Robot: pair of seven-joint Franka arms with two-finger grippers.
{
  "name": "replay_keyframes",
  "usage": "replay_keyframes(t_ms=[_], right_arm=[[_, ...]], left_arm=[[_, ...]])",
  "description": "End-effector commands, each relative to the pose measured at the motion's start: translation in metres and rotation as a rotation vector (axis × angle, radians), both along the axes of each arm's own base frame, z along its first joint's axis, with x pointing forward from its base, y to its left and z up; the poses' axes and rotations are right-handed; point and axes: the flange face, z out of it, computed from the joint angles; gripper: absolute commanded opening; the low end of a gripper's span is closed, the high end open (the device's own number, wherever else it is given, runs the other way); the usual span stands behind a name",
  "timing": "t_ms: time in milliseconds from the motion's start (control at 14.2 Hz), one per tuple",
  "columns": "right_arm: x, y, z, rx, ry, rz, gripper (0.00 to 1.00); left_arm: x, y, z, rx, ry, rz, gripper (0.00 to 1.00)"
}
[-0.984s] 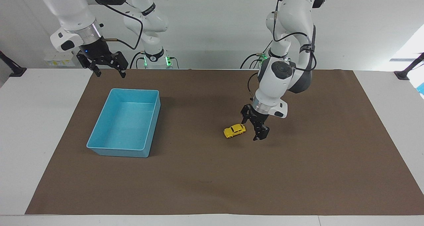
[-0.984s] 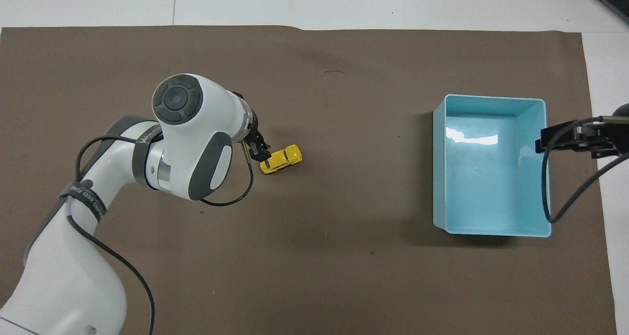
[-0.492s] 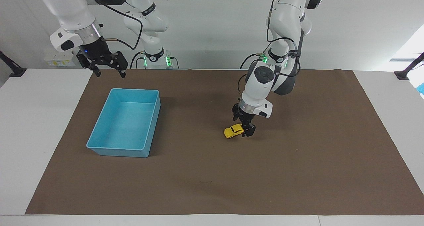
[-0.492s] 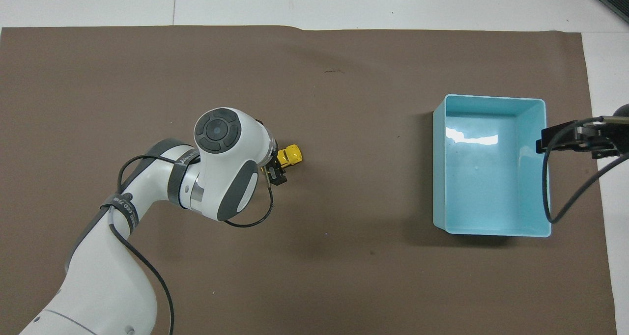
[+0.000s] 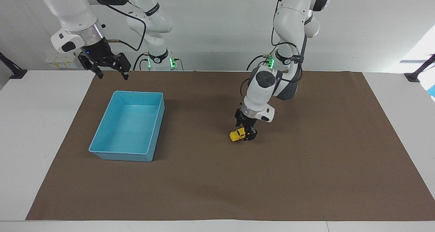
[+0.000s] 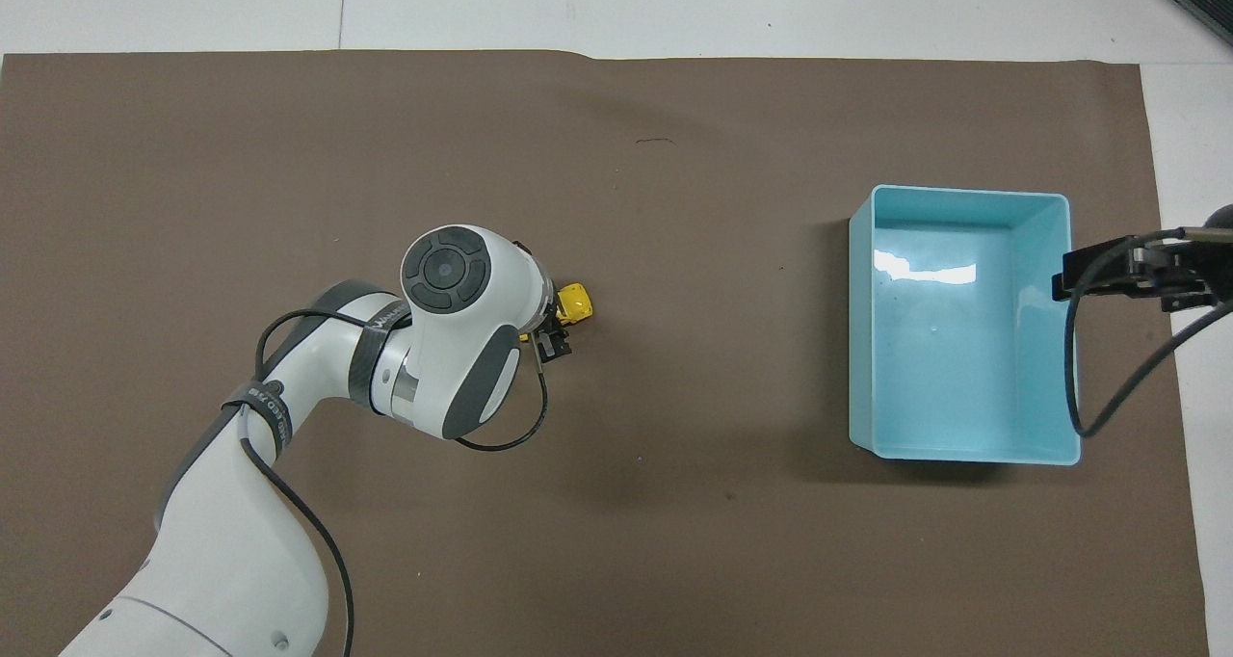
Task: Wind up and store yellow beetle car
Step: 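Press the left gripper down onto the yellow car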
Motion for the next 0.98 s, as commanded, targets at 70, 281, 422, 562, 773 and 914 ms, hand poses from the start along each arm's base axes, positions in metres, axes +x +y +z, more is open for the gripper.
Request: replay_keyframes(t_ms=[70,281,422,562,773,914], right_arm=[[-0.007,-0.001,0.002,0.01,0.007,-0.021,1.0],[-0.007,-0.001,0.002,0.01,0.007,-0.021,1.0],[-0.007,-0.001,0.002,0.01,0.007,-0.021,1.0],[-0.007,-0.001,0.002,0.01,0.007,-0.021,1.0],[-0.007,-0.001,0.002,0.01,0.007,-0.02,1.0],[-0.007,-0.001,0.002,0.01,0.007,-0.021,1.0]], left_arm=[[-0.009,-0.007,-0.002,0.014,-0.022,-0.121,0.02],[-0.013,-0.012,-0.002,0.024,-0.033,-0.24,0.0],[-0.013,-0.012,-0.001,0.02,-0.035,-0.231,0.0],[-0.01,-0.007,-0.003,0.019,-0.036,-0.219,0.0],[-0.014,0.003,-0.011,0.029,-0.013,-0.211,0.0],[-0.015,0.017,-0.019,0.04,0.004,-0.205,0.01]])
